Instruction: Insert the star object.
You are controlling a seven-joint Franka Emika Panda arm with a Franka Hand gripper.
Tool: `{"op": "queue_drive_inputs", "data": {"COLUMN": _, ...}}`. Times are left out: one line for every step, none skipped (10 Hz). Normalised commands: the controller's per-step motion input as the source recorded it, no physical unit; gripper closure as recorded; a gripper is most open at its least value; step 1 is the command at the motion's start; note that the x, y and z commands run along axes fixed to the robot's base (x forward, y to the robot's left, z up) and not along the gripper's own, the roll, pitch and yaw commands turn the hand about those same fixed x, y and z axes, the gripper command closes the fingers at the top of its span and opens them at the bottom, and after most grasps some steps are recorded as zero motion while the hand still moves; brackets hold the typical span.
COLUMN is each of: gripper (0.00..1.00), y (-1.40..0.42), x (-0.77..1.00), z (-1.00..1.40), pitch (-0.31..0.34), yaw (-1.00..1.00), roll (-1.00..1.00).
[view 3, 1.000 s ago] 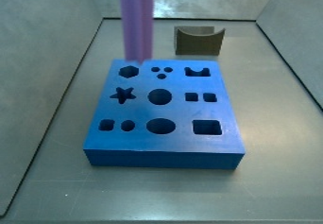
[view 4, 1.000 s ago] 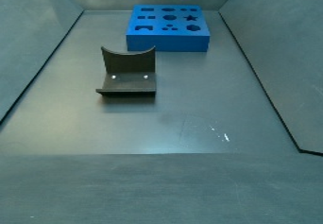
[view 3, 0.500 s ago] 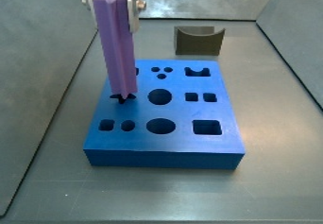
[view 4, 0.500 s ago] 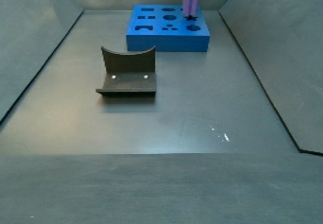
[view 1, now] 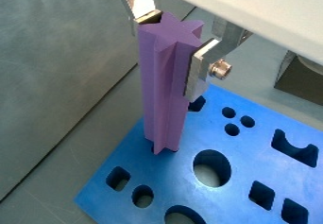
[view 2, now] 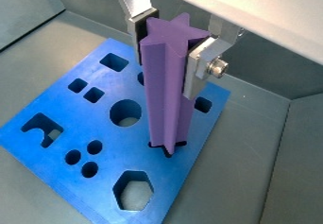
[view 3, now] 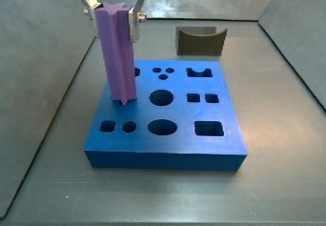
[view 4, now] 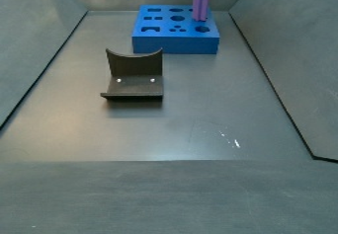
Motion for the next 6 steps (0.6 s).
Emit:
{"op": "queue_drive_inputs", "data": {"gripper": 1.0, "y": 0.08, "x": 0.19, "z": -0.52, "pitch": 0.074, "yaw": -0.11, "roll": 0.14}}
{"op": "queue_drive_inputs", "data": {"gripper": 1.0, "y": 0.12, "x": 0.05, "z": -0.46, "pitch": 0.074, "yaw": -0.1, "roll": 0.14}}
{"op": "queue_drive_inputs", "data": {"gripper": 1.0, "y": 0.09, "x": 0.0, "z": -0.39, "pitch": 0.071, "yaw": -0.17, "roll": 0.11}}
{"op": "queue_drive_inputs", "data": {"gripper": 1.0, "y": 0.04, "x": 0.0, "z": -0.36, "pitch": 0.057, "yaw": -0.35, "roll": 0.08}}
{"op": "queue_drive_inputs", "data": {"gripper": 1.0, "y": 0.0, "x": 0.0, "z": -0.29, "pitch": 0.066, "yaw": -0.37, "roll": 0.08}}
{"op": "queue_drive_inputs", "data": {"gripper": 1.0, "y": 0.0, "x": 0.0, "z": -0.18, "pitch": 0.061, "yaw": -0.27, "roll": 0.1}}
